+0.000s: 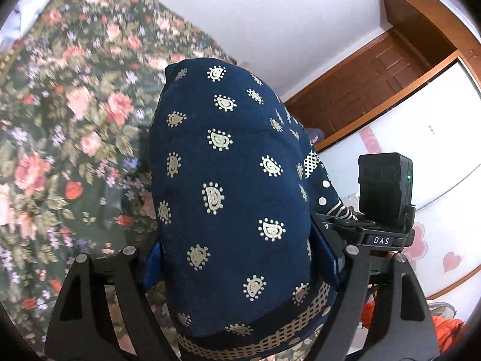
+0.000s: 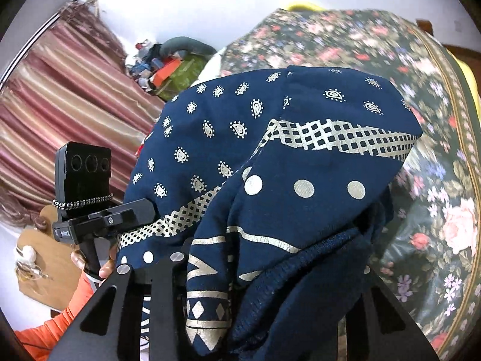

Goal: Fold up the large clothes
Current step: 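Hold the polka-dot bundle with both grippers and squeeze it compact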

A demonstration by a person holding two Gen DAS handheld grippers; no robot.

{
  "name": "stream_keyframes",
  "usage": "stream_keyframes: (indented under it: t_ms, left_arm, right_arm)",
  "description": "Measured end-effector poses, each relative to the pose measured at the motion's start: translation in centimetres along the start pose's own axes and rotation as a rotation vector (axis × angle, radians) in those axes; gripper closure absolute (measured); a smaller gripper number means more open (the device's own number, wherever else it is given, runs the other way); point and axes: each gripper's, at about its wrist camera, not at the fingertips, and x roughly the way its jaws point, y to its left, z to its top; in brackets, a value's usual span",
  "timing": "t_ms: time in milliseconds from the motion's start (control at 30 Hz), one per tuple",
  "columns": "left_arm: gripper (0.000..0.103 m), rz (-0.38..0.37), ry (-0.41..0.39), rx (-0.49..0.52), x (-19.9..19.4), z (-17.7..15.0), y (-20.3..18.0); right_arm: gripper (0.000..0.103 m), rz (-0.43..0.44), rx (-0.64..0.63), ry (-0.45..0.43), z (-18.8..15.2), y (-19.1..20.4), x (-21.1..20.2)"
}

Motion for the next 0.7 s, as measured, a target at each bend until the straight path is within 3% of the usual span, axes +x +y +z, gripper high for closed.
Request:
stream_keyframes:
  t_ms: [333,700]
  left_arm:
    - [0.021,0.025,-0.097,0.002,-7.7,-0.1,1.1]
    - [0.021,0.040,-0.130,-0.114,-11.2,-2.8,9.2]
  right_arm:
    - [0.068,0.019,-0.091,0.011,1.0,7.4,2.2]
    - [0.068,0.021,-0.121,0.129,0.9,11.1,10.6]
